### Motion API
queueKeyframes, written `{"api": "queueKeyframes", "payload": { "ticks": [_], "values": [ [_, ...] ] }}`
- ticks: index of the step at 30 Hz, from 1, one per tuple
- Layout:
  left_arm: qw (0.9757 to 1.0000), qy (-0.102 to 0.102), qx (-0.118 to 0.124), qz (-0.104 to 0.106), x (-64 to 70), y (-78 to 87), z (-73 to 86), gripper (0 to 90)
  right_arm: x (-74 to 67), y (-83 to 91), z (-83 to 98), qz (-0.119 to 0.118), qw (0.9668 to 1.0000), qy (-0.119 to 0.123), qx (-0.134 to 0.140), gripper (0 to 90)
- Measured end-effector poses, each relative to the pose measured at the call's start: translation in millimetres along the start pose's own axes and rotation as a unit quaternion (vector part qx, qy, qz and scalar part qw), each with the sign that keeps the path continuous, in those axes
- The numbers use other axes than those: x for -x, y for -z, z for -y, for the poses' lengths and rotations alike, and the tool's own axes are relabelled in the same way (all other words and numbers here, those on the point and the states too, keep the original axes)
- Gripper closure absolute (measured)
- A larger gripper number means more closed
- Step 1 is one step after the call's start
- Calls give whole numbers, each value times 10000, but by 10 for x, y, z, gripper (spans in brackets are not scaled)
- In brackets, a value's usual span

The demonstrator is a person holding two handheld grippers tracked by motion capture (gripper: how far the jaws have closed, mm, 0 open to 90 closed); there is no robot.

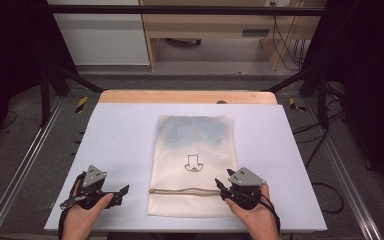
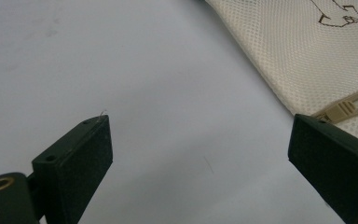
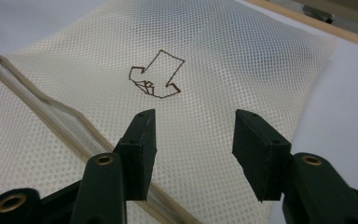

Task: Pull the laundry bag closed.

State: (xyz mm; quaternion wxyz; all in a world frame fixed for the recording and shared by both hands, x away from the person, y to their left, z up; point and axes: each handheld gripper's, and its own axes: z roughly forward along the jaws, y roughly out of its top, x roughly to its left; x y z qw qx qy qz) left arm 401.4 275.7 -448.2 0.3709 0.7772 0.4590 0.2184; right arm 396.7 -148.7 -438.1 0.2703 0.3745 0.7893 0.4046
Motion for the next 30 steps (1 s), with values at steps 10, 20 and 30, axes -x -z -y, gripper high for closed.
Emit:
{"api": "queueKeyframes", "payload": {
  "ticks": [10,20,30],
  "values": [
    [9999,-42,88,-31,29,140,113,55,-137,-97,-270,-455,9957,628,-504,410],
    [9999,-60,118,-56,56,252,194,56,-621,-380,-775,-1188,9673,1964,-1082,558],
    [9998,68,126,-146,-65,233,185,62,-1047,-820,-1098,-2014,9238,2807,-1651,686]
  ]
}}
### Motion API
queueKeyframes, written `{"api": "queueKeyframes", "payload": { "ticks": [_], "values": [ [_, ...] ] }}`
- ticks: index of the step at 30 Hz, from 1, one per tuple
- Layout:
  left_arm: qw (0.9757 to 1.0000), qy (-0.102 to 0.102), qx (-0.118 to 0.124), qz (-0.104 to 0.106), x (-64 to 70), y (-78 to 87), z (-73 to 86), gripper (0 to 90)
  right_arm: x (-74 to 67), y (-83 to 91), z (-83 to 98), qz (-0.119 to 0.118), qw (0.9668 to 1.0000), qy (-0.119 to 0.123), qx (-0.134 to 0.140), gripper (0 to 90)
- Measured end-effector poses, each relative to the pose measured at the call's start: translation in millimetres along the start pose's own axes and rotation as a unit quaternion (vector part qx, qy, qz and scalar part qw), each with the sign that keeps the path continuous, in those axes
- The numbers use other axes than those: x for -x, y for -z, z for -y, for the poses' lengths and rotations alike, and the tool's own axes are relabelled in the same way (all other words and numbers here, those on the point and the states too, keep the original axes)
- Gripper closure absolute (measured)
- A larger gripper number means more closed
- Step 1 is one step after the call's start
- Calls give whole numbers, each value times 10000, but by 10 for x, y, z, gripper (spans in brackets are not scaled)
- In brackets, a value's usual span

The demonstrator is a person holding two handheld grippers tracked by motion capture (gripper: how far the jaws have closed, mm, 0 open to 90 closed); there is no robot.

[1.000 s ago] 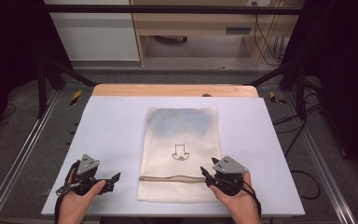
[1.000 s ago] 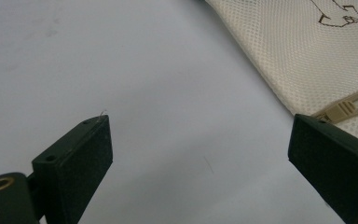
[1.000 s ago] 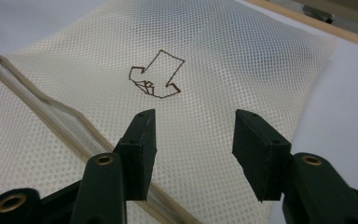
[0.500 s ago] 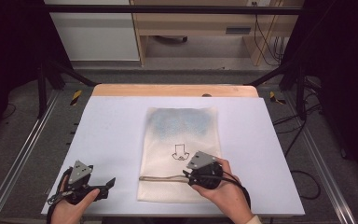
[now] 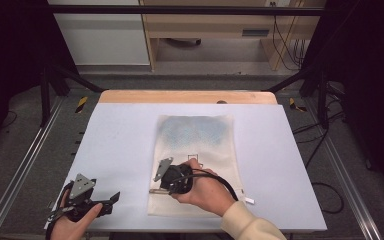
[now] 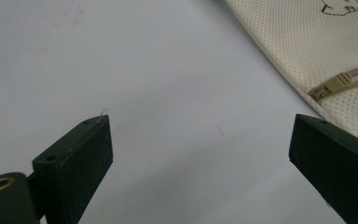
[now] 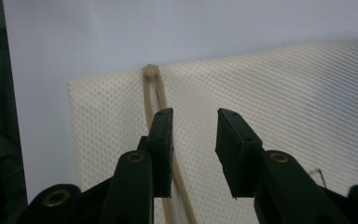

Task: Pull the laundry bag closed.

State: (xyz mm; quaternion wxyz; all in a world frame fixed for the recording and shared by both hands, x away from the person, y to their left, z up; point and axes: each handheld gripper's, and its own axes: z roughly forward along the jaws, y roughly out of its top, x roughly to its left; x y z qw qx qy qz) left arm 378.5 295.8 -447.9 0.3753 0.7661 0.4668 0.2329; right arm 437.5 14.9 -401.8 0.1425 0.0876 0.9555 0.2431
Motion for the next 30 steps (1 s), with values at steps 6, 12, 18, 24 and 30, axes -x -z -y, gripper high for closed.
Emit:
{"api": "queueKeyframes", "payload": {
  "ticks": [6,12,18,24,30],
  "values": [
    [10000,11,-28,56,-1,0,-7,67,-73,-244,-203,-342,9988,323,-145,692],
    [9999,-32,-75,76,13,-11,-15,71,-117,-382,-307,-473,9976,413,-278,690],
    [9999,-29,-69,81,12,-9,-13,72,-118,-481,-387,-550,9957,538,-518,683],
    [9999,-44,-65,106,22,-12,-15,72,-113,-515,-399,-583,9945,526,-689,716],
    [9997,-71,-95,199,51,-4,-16,73,-78,-522,-417,-689,9942,457,-684,812]
  ]
}}
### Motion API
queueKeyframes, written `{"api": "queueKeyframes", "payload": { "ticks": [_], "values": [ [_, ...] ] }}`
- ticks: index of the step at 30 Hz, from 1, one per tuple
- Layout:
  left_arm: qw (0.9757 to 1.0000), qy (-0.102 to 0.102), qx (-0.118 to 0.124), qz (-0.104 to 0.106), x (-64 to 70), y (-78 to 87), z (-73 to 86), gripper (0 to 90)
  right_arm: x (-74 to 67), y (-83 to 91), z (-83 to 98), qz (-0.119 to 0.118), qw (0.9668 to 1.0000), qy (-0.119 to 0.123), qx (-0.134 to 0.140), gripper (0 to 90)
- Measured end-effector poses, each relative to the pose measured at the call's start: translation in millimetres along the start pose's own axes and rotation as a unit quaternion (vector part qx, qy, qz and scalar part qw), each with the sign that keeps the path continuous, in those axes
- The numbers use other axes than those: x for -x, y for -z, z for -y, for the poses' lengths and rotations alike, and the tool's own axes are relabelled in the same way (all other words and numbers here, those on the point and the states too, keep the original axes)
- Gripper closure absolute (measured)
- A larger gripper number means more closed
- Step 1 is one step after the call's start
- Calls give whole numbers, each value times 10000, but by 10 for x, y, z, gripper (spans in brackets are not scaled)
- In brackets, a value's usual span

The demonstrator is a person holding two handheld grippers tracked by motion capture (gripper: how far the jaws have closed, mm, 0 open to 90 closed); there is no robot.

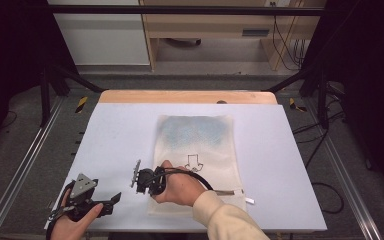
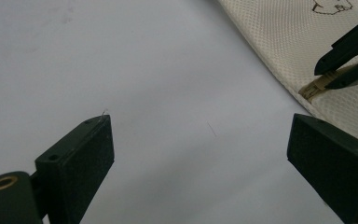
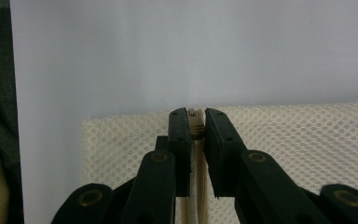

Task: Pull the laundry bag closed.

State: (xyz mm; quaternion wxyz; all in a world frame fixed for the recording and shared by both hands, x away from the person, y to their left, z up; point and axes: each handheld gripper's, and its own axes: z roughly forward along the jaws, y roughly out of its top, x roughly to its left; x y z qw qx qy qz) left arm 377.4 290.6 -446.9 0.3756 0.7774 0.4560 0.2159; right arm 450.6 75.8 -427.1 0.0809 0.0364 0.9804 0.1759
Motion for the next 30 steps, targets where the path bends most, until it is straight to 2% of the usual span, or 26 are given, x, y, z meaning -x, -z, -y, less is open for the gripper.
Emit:
{"api": "queueKeyframes", "payload": {
  "ticks": [2,5,10,14,17,18,20,22,25,27,30],
  "values": [
    [10000,-1,13,75,22,-3,-4,79,0,23,-1,-28,10000,-9,69,813],
    [9993,98,73,355,80,-12,-10,83,9,79,3,-19,9998,-35,191,814],
    [9975,19,39,706,226,-52,-30,92,20,180,10,-24,9994,-76,342,815],
    [9926,16,-12,1216,370,-143,-54,109,30,253,17,-33,9992,-73,395,815],
    [9896,-10,-28,1437,483,-220,-87,120,36,311,25,-21,9988,-106,471,815],
    [9880,4,-35,1545,517,-248,-95,124,37,329,27,-16,9988,-118,478,815],
    [9862,80,-13,1652,557,-300,-112,130,36,357,34,-14,9986,-129,507,815],
    [9834,245,45,1796,556,-347,-121,194,39,389,50,10,9983,-128,566,815],
    [9805,501,113,1897,520,-407,-122,232,41,408,61,17,9982,-149,580,815],
    [9781,582,141,1993,493,-436,-116,278,43,420,71,13,9978,-169,639,815],
    [9778,576,139,2011,471,-468,-115,328,46,431,76,10,9975,-174,680,815]
  ]
}}
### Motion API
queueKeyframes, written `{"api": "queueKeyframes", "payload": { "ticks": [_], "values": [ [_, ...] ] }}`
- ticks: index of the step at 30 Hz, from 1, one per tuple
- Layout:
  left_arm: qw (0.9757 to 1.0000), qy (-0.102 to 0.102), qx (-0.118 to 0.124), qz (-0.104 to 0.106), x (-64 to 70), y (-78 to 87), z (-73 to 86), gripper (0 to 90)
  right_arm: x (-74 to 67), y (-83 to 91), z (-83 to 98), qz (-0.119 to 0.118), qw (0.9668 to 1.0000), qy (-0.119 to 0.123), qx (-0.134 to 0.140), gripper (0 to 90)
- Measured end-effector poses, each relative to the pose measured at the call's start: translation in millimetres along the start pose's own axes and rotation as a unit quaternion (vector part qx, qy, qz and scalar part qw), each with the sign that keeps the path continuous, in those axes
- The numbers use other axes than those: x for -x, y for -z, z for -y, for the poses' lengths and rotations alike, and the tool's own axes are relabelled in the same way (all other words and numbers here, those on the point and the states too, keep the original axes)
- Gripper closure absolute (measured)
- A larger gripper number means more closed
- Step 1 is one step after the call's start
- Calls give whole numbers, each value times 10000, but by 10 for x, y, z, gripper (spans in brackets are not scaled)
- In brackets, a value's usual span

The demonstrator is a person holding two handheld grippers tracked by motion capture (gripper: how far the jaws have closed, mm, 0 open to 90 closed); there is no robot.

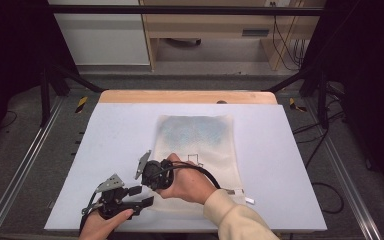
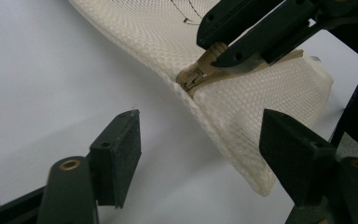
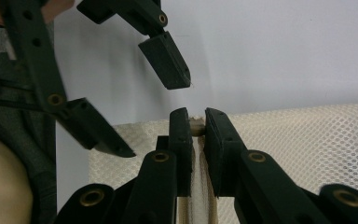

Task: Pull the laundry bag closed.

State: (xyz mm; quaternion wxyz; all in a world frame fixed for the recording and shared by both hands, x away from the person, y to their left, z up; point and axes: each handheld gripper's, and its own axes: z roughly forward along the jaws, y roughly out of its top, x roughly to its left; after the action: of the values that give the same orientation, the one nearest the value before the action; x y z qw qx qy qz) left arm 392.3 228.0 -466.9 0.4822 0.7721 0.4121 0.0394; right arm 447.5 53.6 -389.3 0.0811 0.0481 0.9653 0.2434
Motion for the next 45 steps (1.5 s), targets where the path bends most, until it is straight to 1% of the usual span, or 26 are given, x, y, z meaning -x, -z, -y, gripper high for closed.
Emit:
{"api": "queueKeyframes", "payload": {
  "ticks": [4,7,8,10,11,13,17,19,22,23,27,29,31,34,37,42,45],
  "values": [
    [9998,112,11,165,-19,-35,7,374,-7,-10,-3,6,10000,22,-2,815],
    [9997,110,-37,204,-22,-78,10,385,-10,-9,-3,7,10000,-2,15,815],
    [9997,77,-76,202,-27,-96,13,400,-8,-11,-1,-1,10000,-19,26,815],
    [9995,101,-113,262,-25,-133,16,409,-3,-19,5,-20,10000,-8,17,815],
    [9995,67,-104,304,-21,-144,12,422,-4,-22,8,-19,10000,4,19,815],
    [9995,-19,-113,298,-16,-166,5,444,-8,-19,12,-15,10000,-2,37,815],
    [9993,4,-165,329,-18,-218,1,472,-3,-1,30,-22,10000,-20,79,815],
    [9993,-34,-127,341,-29,-220,-12,490,-5,12,42,-16,10000,-27,93,815],
    [9992,-5,-60,400,-33,-227,-24,512,4,33,66,-12,9999,-45,121,815],
    [9990,-29,-34,439,-32,-226,-30,518,6,35,70,-4,9999,-56,130,815],
    [9989,-72,31,468,-24,-220,-53,555,6,44,93,11,9998,-80,156,815],
    [9987,-16,23,500,-35,-229,-51,575,8,44,105,3,9998,-101,161,815],
    [9986,-7,-14,536,-45,-238,-53,602,8,40,115,-7,9998,-126,161,815],
    [9986,14,-32,533,-54,-246,-57,627,10,27,127,-1,9998,-113,181,815],
    [9984,76,-40,561,-72,-237,-60,667,4,19,133,18,9997,-124,213,815],
    [9984,144,-62,547,-98,-229,-65,744,4,3,168,50,9996,-104,241,815],
    [9982,190,-67,566,-110,-226,-63,762,4,-6,183,37,9996,-117,270,815]
  ]
}}
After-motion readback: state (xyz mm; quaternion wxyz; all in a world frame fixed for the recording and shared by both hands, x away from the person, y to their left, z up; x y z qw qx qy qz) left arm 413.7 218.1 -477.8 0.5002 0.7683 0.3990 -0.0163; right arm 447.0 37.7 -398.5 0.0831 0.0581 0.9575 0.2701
